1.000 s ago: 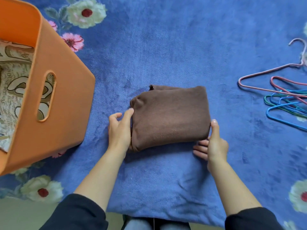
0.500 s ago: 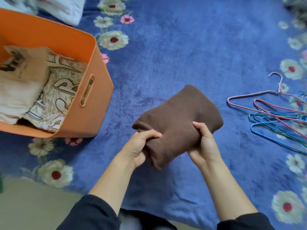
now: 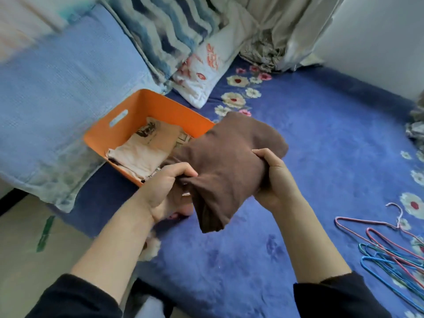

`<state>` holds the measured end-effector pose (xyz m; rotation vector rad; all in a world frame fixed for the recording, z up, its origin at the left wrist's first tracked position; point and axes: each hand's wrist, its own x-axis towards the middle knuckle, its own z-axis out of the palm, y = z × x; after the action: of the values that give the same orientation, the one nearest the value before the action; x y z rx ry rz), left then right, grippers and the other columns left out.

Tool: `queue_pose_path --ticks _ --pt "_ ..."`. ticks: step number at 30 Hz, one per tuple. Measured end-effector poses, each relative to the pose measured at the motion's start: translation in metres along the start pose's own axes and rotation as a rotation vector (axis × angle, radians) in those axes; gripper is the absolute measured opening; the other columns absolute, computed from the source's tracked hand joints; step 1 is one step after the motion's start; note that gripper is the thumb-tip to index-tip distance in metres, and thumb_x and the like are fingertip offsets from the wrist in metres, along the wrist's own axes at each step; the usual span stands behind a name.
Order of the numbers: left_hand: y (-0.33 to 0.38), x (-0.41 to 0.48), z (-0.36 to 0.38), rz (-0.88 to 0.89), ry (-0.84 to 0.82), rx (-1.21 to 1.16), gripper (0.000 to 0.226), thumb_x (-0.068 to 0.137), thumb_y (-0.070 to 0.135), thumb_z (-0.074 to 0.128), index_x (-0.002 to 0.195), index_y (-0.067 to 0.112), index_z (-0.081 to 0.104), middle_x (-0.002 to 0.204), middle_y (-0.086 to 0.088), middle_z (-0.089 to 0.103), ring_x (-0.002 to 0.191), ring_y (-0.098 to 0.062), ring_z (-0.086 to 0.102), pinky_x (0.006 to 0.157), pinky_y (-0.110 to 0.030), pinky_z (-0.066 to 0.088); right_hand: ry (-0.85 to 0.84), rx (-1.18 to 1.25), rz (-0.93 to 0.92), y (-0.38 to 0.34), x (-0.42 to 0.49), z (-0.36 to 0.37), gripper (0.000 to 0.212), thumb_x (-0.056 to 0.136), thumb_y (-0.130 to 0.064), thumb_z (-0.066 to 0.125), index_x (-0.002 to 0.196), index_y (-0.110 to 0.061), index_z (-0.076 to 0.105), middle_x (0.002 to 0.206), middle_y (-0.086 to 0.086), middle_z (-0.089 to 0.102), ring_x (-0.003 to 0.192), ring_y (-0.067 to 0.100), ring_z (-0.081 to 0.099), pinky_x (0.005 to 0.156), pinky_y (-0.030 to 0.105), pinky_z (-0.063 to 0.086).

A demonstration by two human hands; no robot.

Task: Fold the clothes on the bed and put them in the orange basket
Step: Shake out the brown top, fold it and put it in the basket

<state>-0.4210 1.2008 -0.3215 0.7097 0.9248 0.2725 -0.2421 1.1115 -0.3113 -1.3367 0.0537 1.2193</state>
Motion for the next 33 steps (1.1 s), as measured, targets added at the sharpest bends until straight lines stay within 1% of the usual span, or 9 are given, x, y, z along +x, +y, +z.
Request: queue_pose_path --ticks 3,7,10,13,15,18,21,29,33 --pt "0.047 0.022 -0.049 -0.009 0.097 0.022 0.026 0.084 -0.001 0.044 0.061 0.011 0.043 0.052 -0.003 0.040 0.042 -0.011 0.045 0.041 -0.019 0.044 0.000 -0.089 0.067 0.003 0.050 0.066 0.013 0.080 -0.023 0.064 0.089 -0.014 0.064 0.076 0.005 0.060 0.065 0.017 0.057 0.054 0.024 0.045" --pt "0.073 0.064 -0.106 -0.097 0.196 0.125 0.029 0.081 -0.011 0.044 0.058 0.007 0.044 0.052 -0.004 0.038 0.041 -0.015 0.045 0.043 -0.025 0.050 0.137 -0.116 0.195 0.036 0.115 0.117 0.047 0.057 -0.024 0.069 0.103 -0.015 0.062 0.087 0.008 0.062 0.076 0.024 0.059 0.062 0.029 0.051" --pt "0.067 0.093 -0.128 -0.152 0.186 0.245 0.019 0.078 -0.017 0.047 0.081 0.000 0.056 0.076 -0.014 0.055 0.067 -0.029 0.057 0.057 -0.040 0.058 0.312 -0.146 0.271 0.055 0.147 0.121 0.073 0.036 -0.021 0.065 0.108 -0.011 0.063 0.097 0.010 0.062 0.082 0.029 0.057 0.067 0.035 0.048" --pt "0.049 0.125 -0.138 -0.316 0.106 0.488 0.049 0.082 -0.008 0.053 0.125 0.015 0.051 0.113 -0.009 0.061 0.092 -0.027 0.065 0.068 -0.038 0.059 0.536 -0.297 0.234 0.065 0.158 0.120 0.041 0.076 -0.015 0.064 0.114 -0.004 0.051 0.114 0.014 0.057 0.093 0.031 0.054 0.074 0.037 0.047" --pt "0.042 0.132 -0.134 -0.338 0.079 0.910 0.059 0.083 0.014 0.056 0.139 0.014 0.038 0.119 -0.008 0.057 0.101 -0.027 0.062 0.076 -0.035 0.056 0.599 -0.694 0.081 0.077 0.158 0.117 0.049 0.086 -0.010 0.055 0.132 -0.001 0.040 0.134 0.014 0.048 0.115 0.032 0.051 0.096 0.041 0.045" --pt "0.043 0.143 -0.130 -0.131 0.135 1.467 0.083 0.085 0.035 0.054 0.151 0.013 0.010 0.151 -0.015 0.028 0.134 -0.032 0.034 0.107 -0.038 0.035 0.381 -1.154 -0.254 0.085 0.157 0.126 0.068 0.086 -0.001 0.052 0.148 -0.011 0.028 0.156 0.007 0.024 0.144 0.025 0.021 0.117 0.040 0.026" --pt "0.047 0.151 -0.123 0.098 -0.042 1.572 0.084 0.092 0.036 0.052 0.154 0.014 0.000 0.161 -0.005 -0.009 0.148 -0.023 -0.006 0.118 -0.038 0.011 0.121 -1.555 -0.188 0.083 0.169 0.125 0.079 0.085 -0.007 0.056 0.153 -0.023 0.019 0.162 0.004 0.003 0.149 0.026 -0.004 0.120 0.046 0.010" --pt "0.003 0.196 -0.123 -0.259 -0.152 1.896 0.138 0.068 0.079 0.058 0.142 0.009 -0.034 0.146 -0.020 -0.042 0.135 -0.033 -0.040 0.116 -0.055 -0.006 -0.288 -1.965 0.209 0.070 0.220 0.100 0.140 0.066 -0.038 0.085 0.145 -0.034 -0.030 0.155 0.007 -0.033 0.142 0.035 -0.029 0.114 0.060 -0.009" --pt "-0.012 0.204 -0.112 -0.305 -0.084 1.970 0.140 0.068 0.081 0.056 0.138 0.004 -0.038 0.143 -0.026 -0.044 0.133 -0.037 -0.041 0.115 -0.057 -0.008 -0.233 -2.129 0.125 0.088 0.228 0.089 0.148 0.059 -0.044 0.088 0.144 -0.031 -0.033 0.156 0.010 -0.030 0.143 0.037 -0.025 0.113 0.060 -0.008"
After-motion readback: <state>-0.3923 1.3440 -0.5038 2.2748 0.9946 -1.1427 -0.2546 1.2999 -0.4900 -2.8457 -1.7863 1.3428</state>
